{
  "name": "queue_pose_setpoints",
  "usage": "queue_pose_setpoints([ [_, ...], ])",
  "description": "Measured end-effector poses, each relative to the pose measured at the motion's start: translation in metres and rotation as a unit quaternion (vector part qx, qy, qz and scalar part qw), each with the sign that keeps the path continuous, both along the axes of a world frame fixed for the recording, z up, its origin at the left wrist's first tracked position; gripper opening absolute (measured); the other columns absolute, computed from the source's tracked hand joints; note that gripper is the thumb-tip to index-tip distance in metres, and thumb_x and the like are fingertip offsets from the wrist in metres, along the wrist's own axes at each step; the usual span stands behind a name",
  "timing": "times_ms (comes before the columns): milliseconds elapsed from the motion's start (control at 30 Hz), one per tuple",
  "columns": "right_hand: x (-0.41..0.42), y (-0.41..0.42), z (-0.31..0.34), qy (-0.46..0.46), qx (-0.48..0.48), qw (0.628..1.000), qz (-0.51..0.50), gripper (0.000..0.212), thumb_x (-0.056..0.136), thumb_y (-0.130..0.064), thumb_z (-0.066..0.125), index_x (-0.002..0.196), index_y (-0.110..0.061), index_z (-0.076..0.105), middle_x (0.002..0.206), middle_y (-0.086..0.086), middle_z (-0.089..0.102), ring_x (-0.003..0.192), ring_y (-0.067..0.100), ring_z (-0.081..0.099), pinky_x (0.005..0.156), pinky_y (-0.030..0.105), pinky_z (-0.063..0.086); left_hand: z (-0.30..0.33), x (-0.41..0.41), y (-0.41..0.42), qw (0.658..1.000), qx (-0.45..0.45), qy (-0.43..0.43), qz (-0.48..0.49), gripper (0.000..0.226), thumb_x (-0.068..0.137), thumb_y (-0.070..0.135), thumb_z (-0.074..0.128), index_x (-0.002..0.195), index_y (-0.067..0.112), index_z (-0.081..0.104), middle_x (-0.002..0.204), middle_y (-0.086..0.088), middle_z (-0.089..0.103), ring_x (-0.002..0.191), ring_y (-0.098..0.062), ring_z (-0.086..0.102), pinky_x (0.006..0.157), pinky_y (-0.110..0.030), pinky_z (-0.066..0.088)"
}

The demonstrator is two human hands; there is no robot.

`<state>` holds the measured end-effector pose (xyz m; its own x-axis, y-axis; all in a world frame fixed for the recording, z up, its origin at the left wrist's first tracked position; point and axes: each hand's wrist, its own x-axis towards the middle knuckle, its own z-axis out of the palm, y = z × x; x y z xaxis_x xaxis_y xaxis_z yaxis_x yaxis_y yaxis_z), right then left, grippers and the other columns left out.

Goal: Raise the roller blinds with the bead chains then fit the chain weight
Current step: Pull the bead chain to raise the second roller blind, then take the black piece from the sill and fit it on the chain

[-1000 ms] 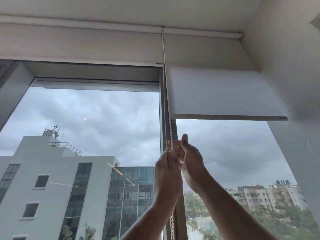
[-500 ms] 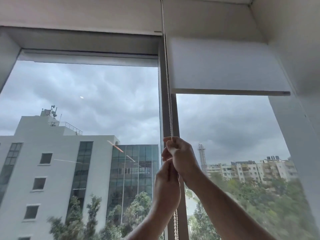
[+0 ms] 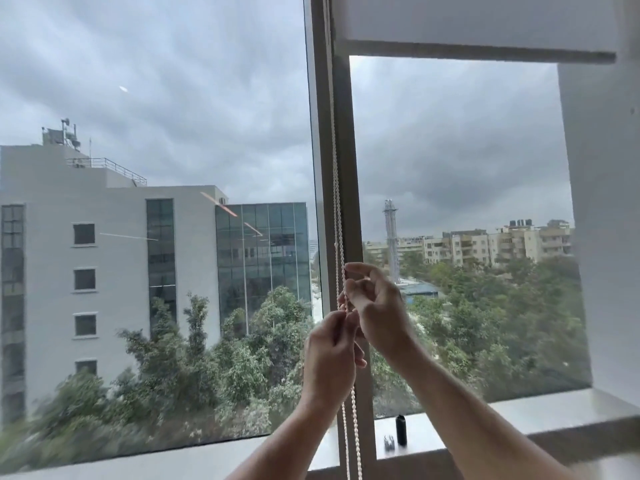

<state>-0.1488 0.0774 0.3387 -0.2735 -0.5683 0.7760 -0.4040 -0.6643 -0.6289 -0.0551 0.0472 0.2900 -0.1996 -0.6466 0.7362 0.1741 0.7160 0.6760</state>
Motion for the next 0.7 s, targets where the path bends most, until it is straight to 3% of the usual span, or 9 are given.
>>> queue_pose_setpoints([
  [100, -0.002, -0.008, -0.032, 0.016, 0.026, 0.999, -0.015, 0.023, 0.098, -0.017, 0.059, 0.108, -0.037, 0.060, 0.084, 0.006, 0.070, 0.071, 0.011, 0.066, 0.067, 0.031, 0.058, -0.032, -0.002, -0.011, 0.999, 0.033, 0.005, -0.018, 0.026, 0.101, 0.019, 0.053, 0.080, 0.009, 0.067, 0.057, -0.006, 0.064, 0.048, -0.017, 0.057, 0.048, -0.035, 0.051],
  [267, -0.007, -0.015, -0.077, -0.010, 0.038, 0.999, -0.020, 0.017, 0.097, -0.015, 0.060, 0.101, -0.030, 0.065, 0.082, 0.003, 0.071, 0.072, 0.008, 0.068, 0.069, 0.031, 0.059, -0.082, -0.003, -0.025, 0.997, 0.076, -0.006, -0.030, 0.021, 0.098, 0.022, 0.058, 0.083, 0.016, 0.072, 0.063, -0.004, 0.069, 0.053, -0.016, 0.062, 0.052, -0.031, 0.053],
  [500, -0.027, -0.016, -0.139, -0.039, 0.075, 0.996, -0.039, 0.016, 0.094, -0.010, 0.064, 0.096, -0.026, 0.069, 0.085, 0.003, 0.074, 0.079, 0.026, 0.069, 0.075, 0.039, 0.058, -0.144, -0.010, -0.027, 0.991, 0.125, -0.019, -0.054, 0.018, 0.093, 0.014, 0.065, 0.082, 0.024, 0.075, 0.069, -0.010, 0.071, 0.059, -0.020, 0.063, 0.058, -0.036, 0.054],
  [700, -0.052, -0.025, -0.189, -0.065, 0.112, 0.991, -0.041, 0.014, 0.093, -0.014, 0.067, 0.092, -0.028, 0.071, 0.080, -0.001, 0.074, 0.073, 0.016, 0.068, 0.070, 0.035, 0.057, -0.185, -0.020, -0.029, 0.985, 0.160, -0.031, -0.051, 0.012, 0.090, 0.012, 0.069, 0.083, 0.019, 0.075, 0.066, -0.009, 0.070, 0.057, -0.020, 0.063, 0.057, -0.033, 0.053],
])
